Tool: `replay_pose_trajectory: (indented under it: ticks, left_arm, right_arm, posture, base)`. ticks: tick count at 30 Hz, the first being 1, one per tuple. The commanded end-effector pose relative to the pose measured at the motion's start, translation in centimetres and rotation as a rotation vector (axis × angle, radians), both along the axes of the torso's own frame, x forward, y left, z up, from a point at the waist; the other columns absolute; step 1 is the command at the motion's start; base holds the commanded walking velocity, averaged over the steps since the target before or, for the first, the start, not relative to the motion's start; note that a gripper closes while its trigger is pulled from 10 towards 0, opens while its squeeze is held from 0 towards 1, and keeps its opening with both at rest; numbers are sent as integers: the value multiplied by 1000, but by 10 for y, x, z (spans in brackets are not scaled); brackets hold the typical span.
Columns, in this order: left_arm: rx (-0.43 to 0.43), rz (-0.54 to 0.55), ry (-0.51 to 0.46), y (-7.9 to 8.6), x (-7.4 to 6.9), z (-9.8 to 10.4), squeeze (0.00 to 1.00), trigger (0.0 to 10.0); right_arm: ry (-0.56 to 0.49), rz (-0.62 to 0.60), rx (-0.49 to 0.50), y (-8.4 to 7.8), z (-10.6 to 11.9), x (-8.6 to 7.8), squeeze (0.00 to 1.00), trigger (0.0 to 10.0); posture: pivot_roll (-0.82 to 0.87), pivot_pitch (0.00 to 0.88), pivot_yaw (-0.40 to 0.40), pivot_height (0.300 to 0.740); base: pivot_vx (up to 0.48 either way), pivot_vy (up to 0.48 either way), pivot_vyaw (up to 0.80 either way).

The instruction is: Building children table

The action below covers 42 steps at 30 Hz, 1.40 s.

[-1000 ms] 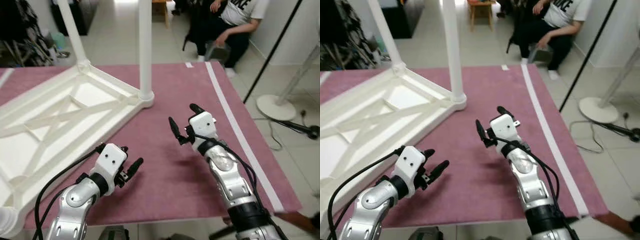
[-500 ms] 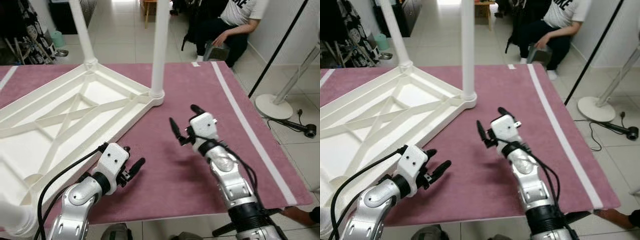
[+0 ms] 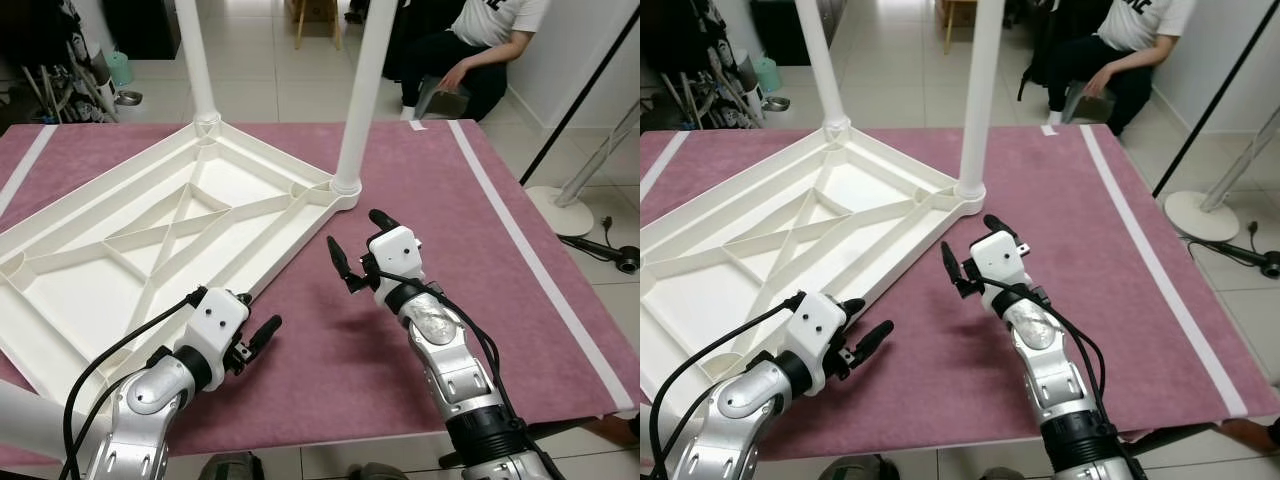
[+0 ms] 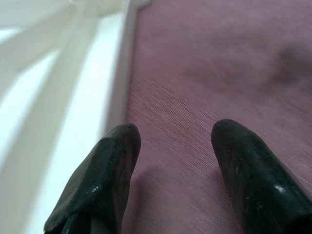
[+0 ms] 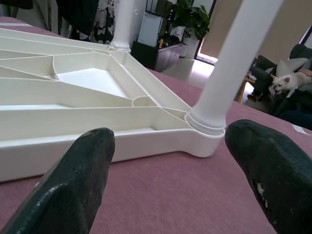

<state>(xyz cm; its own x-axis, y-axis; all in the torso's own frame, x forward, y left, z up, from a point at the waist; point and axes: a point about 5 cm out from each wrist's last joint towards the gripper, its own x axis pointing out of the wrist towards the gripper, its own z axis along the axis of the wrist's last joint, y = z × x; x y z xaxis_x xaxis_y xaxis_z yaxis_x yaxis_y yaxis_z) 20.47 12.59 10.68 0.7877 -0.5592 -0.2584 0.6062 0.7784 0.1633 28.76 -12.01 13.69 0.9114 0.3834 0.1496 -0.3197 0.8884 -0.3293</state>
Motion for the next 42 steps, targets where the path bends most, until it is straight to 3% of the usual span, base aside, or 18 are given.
replay_pose_trajectory:
  ticks: [1, 5, 7, 10, 12, 13, 15, 20, 22, 25, 26, 28, 29, 32, 33, 42]
  left_arm:
    - [7, 35, -22, 2, -2, 1, 0, 10000]
    - [18, -27, -4, 3, -15, 0, 0, 10000]
    - [17, -94, 39, 6, -29, -1, 0, 10000]
    - [26, -116, 67, 12, -37, -1, 0, 10000]
    - [53, -164, 142, 31, -55, 0, 0, 10000]
    - [53, -164, 142, 31, -55, 0, 0, 10000]
    - [82, -210, 201, 47, -67, 0, 0, 10000]
    - [97, -230, 226, 53, -72, 0, 0, 10000]
    - [99, -283, 303, 68, -87, 2, 0, 10000]
    - [99, -283, 303, 68, -87, 2, 0, 10000]
    - [108, -300, 341, 74, -95, 2, 0, 10000]
    - [108, -300, 341, 74, -95, 2, 0, 10000]
    - [132, -313, 401, 83, -109, 1, 0, 10000]
    - [132, -313, 401, 83, -109, 1, 0, 10000]
    - [187, -312, 507, 101, -133, 0, 0, 10000]
    - [294, -256, 607, 130, -149, 8, 0, 10000]
  right_arm:
    - [-2, -2, -2, -2, 0, 0, 0, 10000]
    - [6, 59, -42, 2, -2, -4, 0, 10000]
    - [3, 150, -133, 5, -3, -10, 0, 10000]
    - [14, 200, -162, 5, -2, -13, 0, 10000]
    - [35, 273, -220, -1, 0, -15, 0, 10000]
    - [35, 273, -220, -1, 0, -15, 0, 10000]
    - [42, 286, -257, -7, 0, -13, 0, 10000]
    - [41, 267, -266, -12, 1, -8, 0, 10000]
    - [24, 227, -280, -22, 8, 3, 0, 10000]
    - [24, 227, -280, -22, 8, 3, 0, 10000]
    - [19, 224, -284, -24, 10, 5, 0, 10000]
    - [19, 224, -284, -24, 10, 5, 0, 10000]
    - [19, 236, -287, -22, 10, 6, 0, 10000]
    - [19, 236, -287, -22, 10, 6, 0, 10000]
    - [23, 265, -288, -16, 8, 6, 0, 10000]
    - [25, 291, -278, -10, 7, 8, 0, 10000]
  posture:
    - [86, 0, 22, 740]
    - [86, 0, 22, 740]
    - [95, 0, 22, 740]
    - [97, 0, 23, 740]
    - [110, 0, 13, 740]
    - [110, 0, 13, 740]
    - [118, 0, 8, 740]
    - [123, 0, 4, 740]
    - [126, 0, 3, 740]
    - [126, 0, 3, 740]
    - [136, 0, -1, 740]
    - [136, 0, -1, 740]
    - [158, 0, -8, 740]
    - [158, 0, -8, 740]
    - [179, 0, -9, 740]
    - [193, 0, -8, 740]
  base:
    - [0, 0, 0]
    - [0, 0, 0]
    - [0, 0, 0]
    - [0, 0, 0]
    - [0, 0, 0]
    - [0, 0, 0]
    - [0, 0, 0]
    - [0, 0, 0]
    - [0, 0, 0]
    - [0, 0, 0]
    - [0, 0, 0]
    - [0, 0, 0]
    - [0, 0, 0]
    - [0, 0, 0]
    - [0, 0, 0]
    - [0, 0, 0]
